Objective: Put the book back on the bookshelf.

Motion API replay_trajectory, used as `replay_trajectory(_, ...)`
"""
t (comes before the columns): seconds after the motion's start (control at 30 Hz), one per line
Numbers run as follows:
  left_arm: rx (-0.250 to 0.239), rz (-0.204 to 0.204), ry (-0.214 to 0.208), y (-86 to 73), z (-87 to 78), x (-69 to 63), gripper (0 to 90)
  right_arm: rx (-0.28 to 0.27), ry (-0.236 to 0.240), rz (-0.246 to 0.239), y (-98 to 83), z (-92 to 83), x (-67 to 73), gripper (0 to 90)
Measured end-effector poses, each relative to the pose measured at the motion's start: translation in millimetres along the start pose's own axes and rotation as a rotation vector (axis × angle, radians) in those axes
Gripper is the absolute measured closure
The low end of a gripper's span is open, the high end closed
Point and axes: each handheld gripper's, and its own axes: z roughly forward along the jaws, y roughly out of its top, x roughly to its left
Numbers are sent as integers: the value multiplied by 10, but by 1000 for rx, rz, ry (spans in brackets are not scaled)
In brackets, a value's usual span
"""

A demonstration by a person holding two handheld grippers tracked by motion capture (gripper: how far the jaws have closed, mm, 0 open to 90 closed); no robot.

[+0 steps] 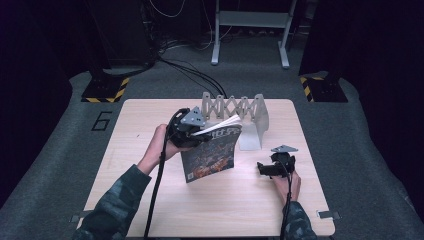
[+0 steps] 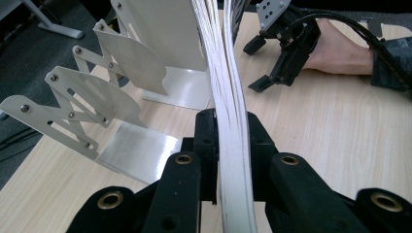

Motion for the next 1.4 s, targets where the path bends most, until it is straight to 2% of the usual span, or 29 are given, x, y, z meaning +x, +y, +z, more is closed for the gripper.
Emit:
replay_trajectory(0.03, 5, 12, -1, 13, 2, -12, 806, -3, -1, -1, -1, 1, -3, 49)
replay_trajectory(0.13, 14, 14, 4, 27, 4, -29, 809, -3, -4, 14, -5, -4, 6, 51)
replay_trajectory(0.37, 30, 31, 2, 52, -6, -70, 815, -6, -6, 10, -6, -3, 1, 56)
replay_trajectory(0.47, 35, 51, -2, 64, -12, -82, 818, -6, -7, 9, -6, -3, 0, 57)
replay_trajectory(0.6, 39, 50, 9, 80, -22, -107, 821, -7, -8, 10, -6, -3, 0, 59)
replay_trajectory(0.87, 52, 62, 6, 121, -50, -110, 822, -7, -8, 9, -6, -3, -2, 60)
replay_trajectory(1.0, 65, 36, 7, 149, -71, -87, 822, -7, -12, 14, -3, 0, 1, 61)
replay_trajectory(1.13, 62, 27, 10, 164, -90, -64, 822, -9, -11, 14, -4, 1, 1, 61)
replay_trajectory(1.4, 54, -19, 46, 197, -146, 34, 822, -7, -13, 14, -2, 1, 0, 61)
